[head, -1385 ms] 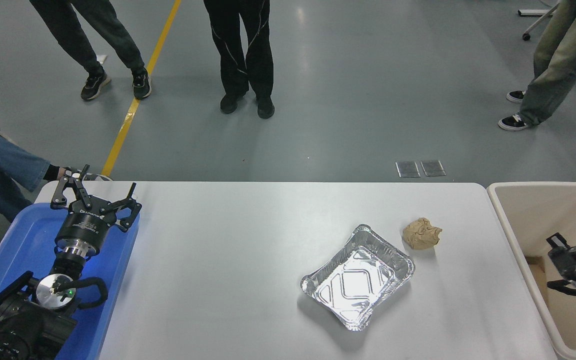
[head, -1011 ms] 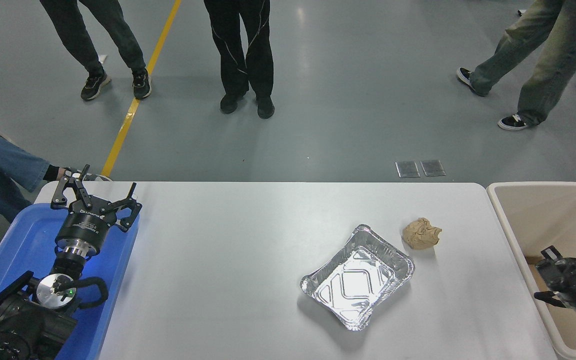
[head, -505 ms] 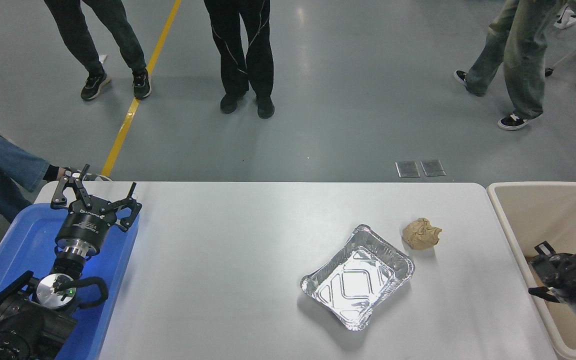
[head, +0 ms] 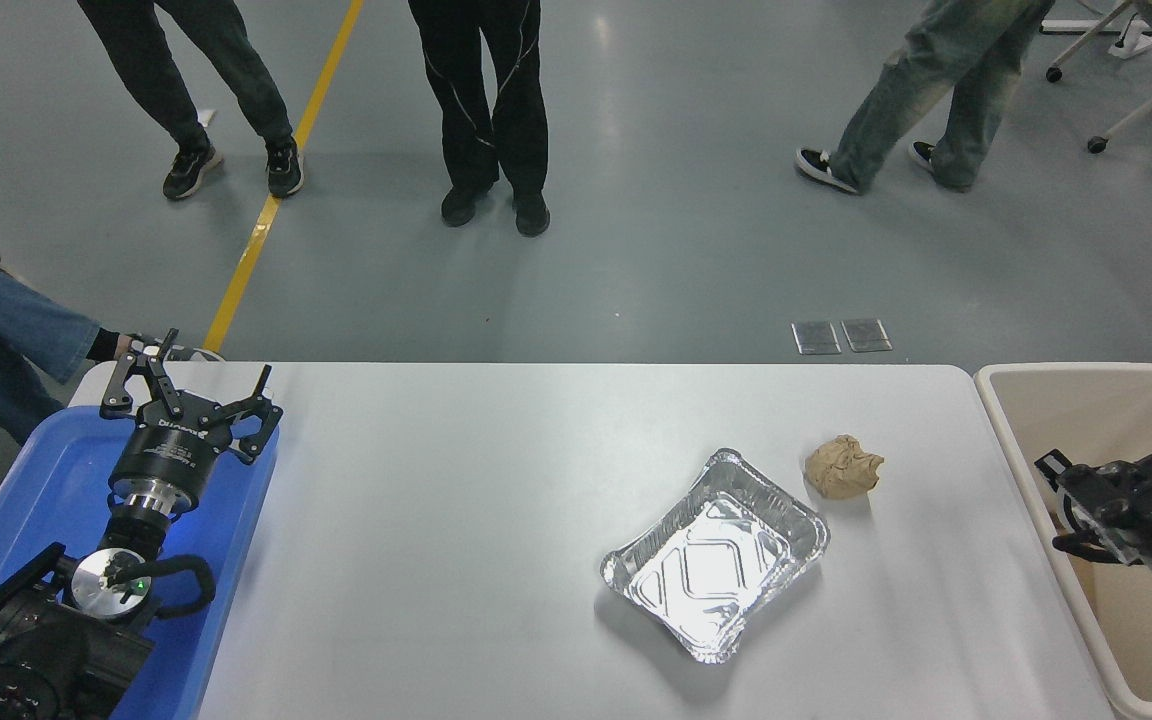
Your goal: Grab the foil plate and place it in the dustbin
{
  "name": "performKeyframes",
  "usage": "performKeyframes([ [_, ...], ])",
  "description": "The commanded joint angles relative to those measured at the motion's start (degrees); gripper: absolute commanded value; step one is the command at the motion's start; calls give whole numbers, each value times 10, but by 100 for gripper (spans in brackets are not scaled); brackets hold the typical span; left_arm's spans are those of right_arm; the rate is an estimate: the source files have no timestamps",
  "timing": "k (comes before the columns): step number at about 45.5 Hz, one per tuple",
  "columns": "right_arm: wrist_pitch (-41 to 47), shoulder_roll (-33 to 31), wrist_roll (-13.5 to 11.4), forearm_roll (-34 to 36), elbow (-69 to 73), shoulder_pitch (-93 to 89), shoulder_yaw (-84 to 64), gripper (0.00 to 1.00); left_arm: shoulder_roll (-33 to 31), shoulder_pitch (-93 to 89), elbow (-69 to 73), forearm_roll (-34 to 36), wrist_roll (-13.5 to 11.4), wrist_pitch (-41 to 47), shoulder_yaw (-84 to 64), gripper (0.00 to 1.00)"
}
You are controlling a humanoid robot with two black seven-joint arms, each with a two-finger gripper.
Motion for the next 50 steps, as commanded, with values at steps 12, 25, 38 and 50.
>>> performKeyframes([
  [12,216,-72,1,-11,280,301,-184,100,0,-1,-1,1,1,0,2,99],
  [25,273,53,-3,-4,429,488,-267,100,1,-1,-1,1,1,0,3,99],
  [38,355,132,-5,84,563,660,-260,100,1,-1,-1,1,1,0,3,99],
  [50,384,78,-27,81,701,818,-264,100,1,-1,-2,1,1,0,3,99],
])
